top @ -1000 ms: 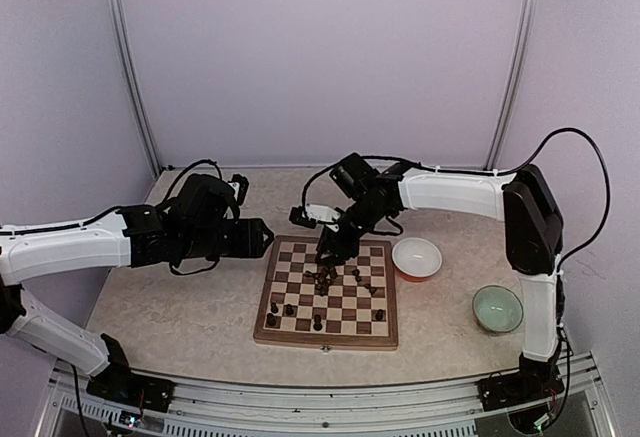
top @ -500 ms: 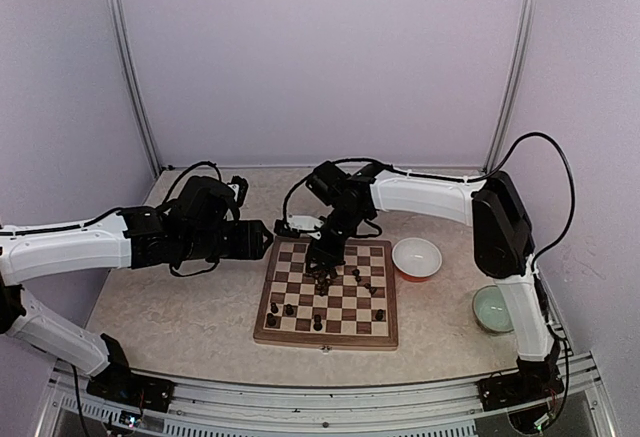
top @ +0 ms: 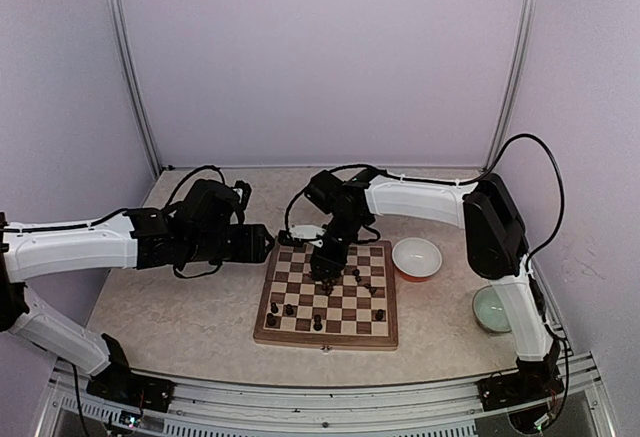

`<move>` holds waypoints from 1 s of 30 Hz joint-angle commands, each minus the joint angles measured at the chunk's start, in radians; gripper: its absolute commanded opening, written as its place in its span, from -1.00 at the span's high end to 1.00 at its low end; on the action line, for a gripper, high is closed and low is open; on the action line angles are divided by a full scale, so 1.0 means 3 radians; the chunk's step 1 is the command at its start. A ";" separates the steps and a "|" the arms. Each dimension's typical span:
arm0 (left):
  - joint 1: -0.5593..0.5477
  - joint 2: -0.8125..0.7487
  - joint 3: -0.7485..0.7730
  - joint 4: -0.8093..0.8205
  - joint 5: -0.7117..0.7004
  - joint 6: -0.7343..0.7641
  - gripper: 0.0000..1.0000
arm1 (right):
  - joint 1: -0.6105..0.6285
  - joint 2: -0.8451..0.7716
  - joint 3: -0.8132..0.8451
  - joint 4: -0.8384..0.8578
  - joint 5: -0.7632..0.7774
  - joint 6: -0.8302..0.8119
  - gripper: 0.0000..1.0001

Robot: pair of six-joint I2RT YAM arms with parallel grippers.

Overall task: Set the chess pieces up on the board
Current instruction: Pick up the rook from the chessboard, then pass from the right arm to the left

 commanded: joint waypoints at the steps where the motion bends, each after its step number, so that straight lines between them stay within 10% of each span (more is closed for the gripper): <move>1: -0.0009 0.0057 -0.0014 0.0072 0.0035 -0.0026 -0.29 | 0.0049 0.0114 0.0042 -0.0091 0.0078 0.0042 0.24; 19: 0.0063 0.0032 -0.0215 0.0390 0.0182 -0.0153 -0.29 | 0.0064 -0.0253 -0.0156 0.0294 -0.0073 -0.0070 0.76; 30: 0.0277 -0.0046 -0.0775 0.1548 0.0887 -0.0589 -0.17 | 0.0059 -0.0794 -0.0789 0.0908 -0.0401 -0.0184 0.88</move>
